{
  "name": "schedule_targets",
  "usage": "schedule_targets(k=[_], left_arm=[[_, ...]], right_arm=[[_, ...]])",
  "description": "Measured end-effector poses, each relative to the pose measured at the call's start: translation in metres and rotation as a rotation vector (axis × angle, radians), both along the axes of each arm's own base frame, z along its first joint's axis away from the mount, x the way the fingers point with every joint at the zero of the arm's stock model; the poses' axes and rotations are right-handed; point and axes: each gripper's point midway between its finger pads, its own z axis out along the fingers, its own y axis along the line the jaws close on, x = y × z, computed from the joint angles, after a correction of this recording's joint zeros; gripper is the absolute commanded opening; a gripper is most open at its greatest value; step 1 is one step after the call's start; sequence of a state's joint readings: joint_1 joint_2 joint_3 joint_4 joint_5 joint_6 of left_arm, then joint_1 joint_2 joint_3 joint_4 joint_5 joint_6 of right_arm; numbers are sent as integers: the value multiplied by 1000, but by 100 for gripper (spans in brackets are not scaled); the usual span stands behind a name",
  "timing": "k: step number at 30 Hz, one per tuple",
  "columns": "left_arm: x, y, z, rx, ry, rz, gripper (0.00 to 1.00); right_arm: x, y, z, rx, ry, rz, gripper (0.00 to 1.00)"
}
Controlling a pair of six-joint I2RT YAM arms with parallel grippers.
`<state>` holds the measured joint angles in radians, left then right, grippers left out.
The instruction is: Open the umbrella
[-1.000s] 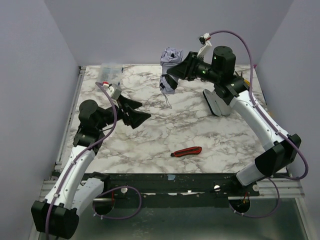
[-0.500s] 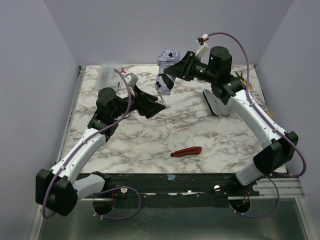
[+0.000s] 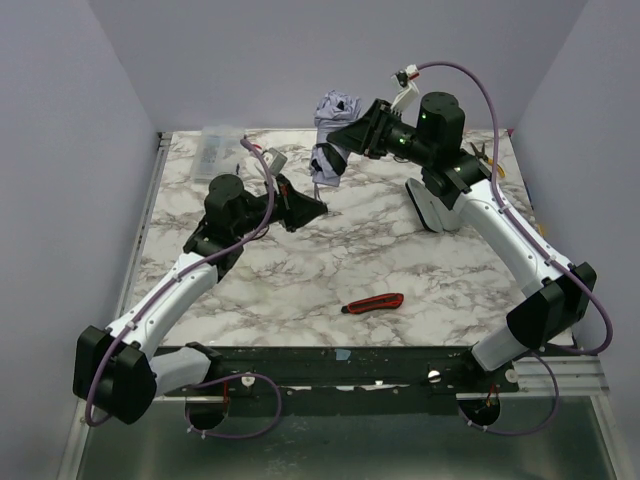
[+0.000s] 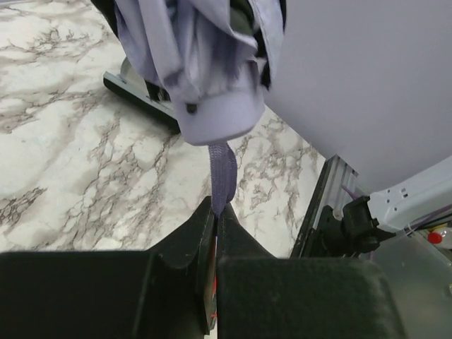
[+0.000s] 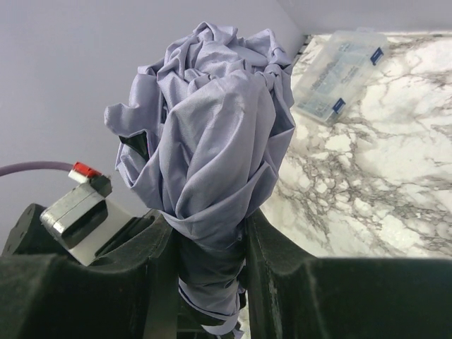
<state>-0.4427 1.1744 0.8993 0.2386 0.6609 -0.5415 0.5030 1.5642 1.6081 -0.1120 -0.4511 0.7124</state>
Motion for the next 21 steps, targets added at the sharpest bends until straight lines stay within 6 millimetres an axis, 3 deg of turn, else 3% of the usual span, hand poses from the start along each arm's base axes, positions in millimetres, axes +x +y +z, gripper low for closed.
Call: schedule_targets(k=[4,8,9,10,11,12,13,17,21], left_arm=[[-10,5,-11,16,-9,-1,0],[-23,12,-37,55,5,-7,0],[-25,14,-42,65,2,-8,3],[-26,15,-44,69,-2,-8,18],[-29,16,-45,76,-14,-12,40],[-33,17,-47,86,-17,-20,54],[-36,18,-49,95,-19,-30,61],[-45,23,-44,129,-72,-56,64],[-43,31,-18,154,-195,-46,61]], right_arm=[[7,-3,3,-21,-39,-28,1],[16,-5,13,-29,-87,-49,1],[17,-6,13,-37,-95,-49,1],[18,-6,10,-46,-95,-46,1],[18,-5,8,-51,-95,-43,1],[20,-4,7,-55,-102,-41,1],[20,-5,7,-60,-110,-38,1],[19,-7,6,-87,-171,-15,1],[10,-9,-9,-115,-187,23,1]])
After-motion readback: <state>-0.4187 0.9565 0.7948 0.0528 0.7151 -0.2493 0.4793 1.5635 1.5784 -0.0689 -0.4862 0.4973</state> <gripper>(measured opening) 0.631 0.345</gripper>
